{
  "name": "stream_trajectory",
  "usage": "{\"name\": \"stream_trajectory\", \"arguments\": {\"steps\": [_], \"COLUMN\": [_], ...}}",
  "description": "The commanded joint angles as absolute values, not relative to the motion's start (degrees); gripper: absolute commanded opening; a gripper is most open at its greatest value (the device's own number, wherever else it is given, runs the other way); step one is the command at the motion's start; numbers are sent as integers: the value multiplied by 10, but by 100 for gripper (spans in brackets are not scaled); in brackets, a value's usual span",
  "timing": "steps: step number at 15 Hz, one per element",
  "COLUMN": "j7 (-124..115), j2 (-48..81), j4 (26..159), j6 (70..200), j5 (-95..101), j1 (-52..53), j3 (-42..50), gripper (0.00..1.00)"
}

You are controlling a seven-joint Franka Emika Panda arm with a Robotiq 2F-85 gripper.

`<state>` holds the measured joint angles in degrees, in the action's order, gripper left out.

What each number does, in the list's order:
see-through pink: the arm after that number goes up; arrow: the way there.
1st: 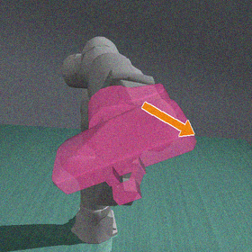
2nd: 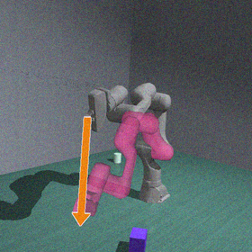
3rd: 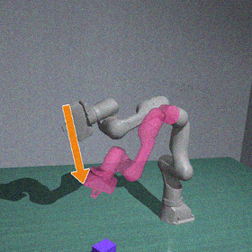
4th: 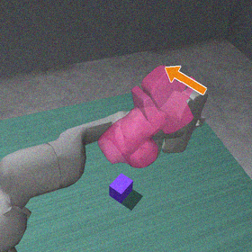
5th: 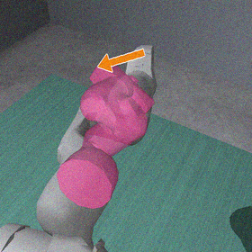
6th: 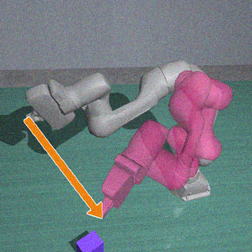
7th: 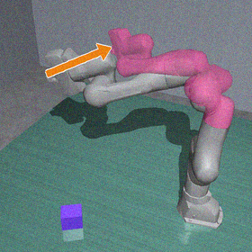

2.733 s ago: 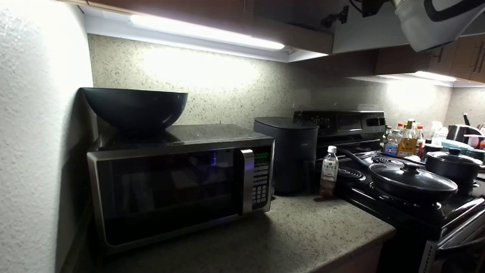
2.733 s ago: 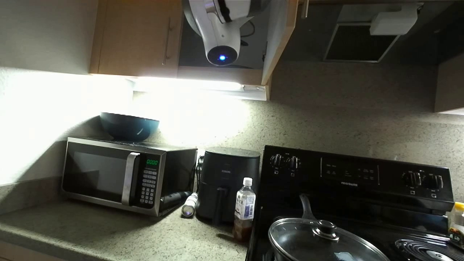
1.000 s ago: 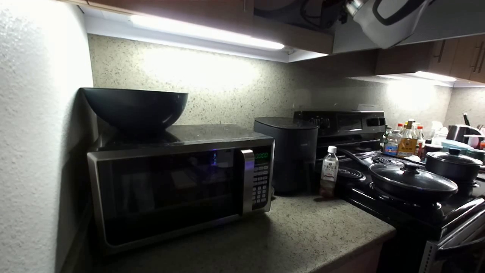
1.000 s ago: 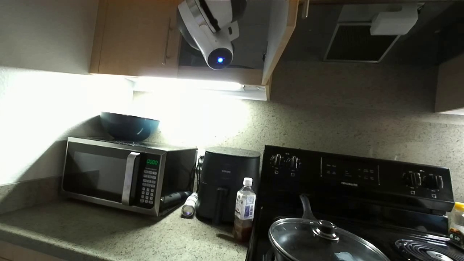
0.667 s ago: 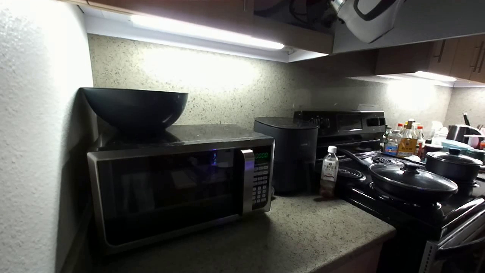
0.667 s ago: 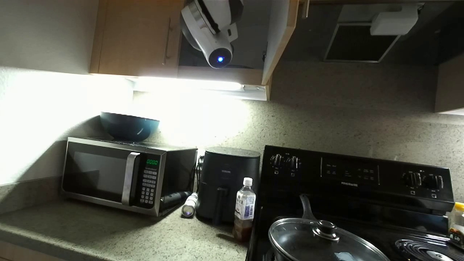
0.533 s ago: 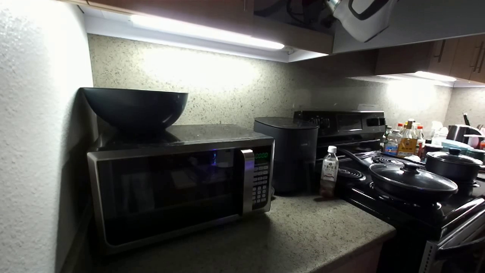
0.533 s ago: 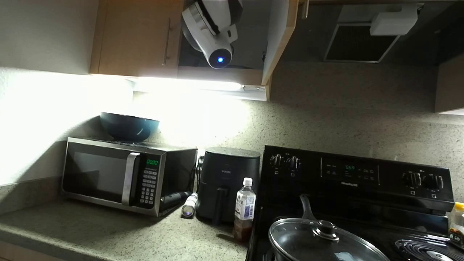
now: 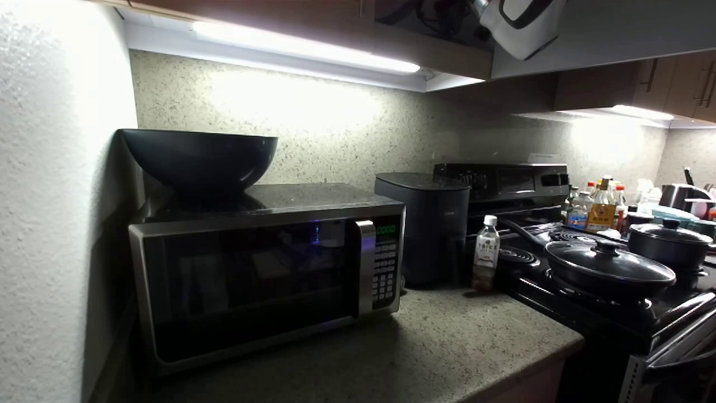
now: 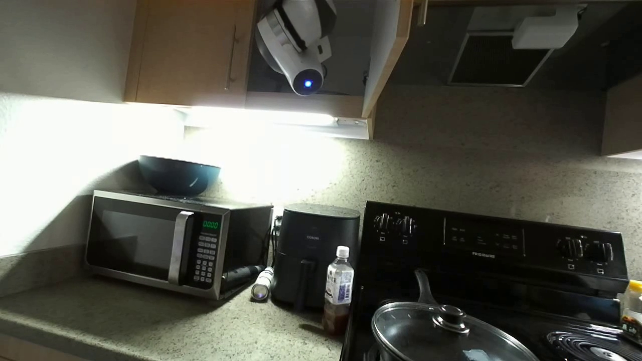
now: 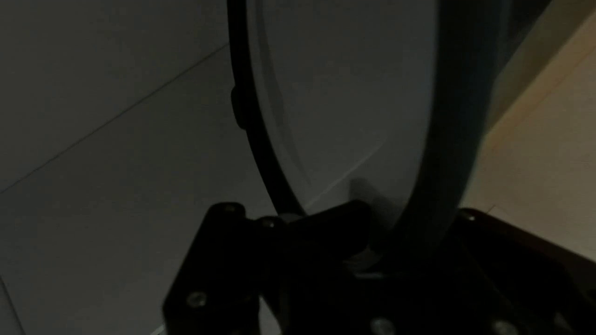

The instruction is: Pick up the lid and put it in the top cabinet

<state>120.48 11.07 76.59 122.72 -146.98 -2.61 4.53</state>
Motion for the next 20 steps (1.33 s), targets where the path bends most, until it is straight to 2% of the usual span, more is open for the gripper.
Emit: {"name": "stream_trajectory", "arguments": {"steps": [1,11,13,20], "j7": [1215,1215,1217,1219], "j2": [125,122,112,85], "j4": [731,729,740,762], "j6": [1256,1258,1252,1240], "j5": [-1466,-1464,-1463,-1467], "j1": [-26,-24,-25,-32], "j3": [44,47,49,63], "gripper": [32,95,100,100]}}
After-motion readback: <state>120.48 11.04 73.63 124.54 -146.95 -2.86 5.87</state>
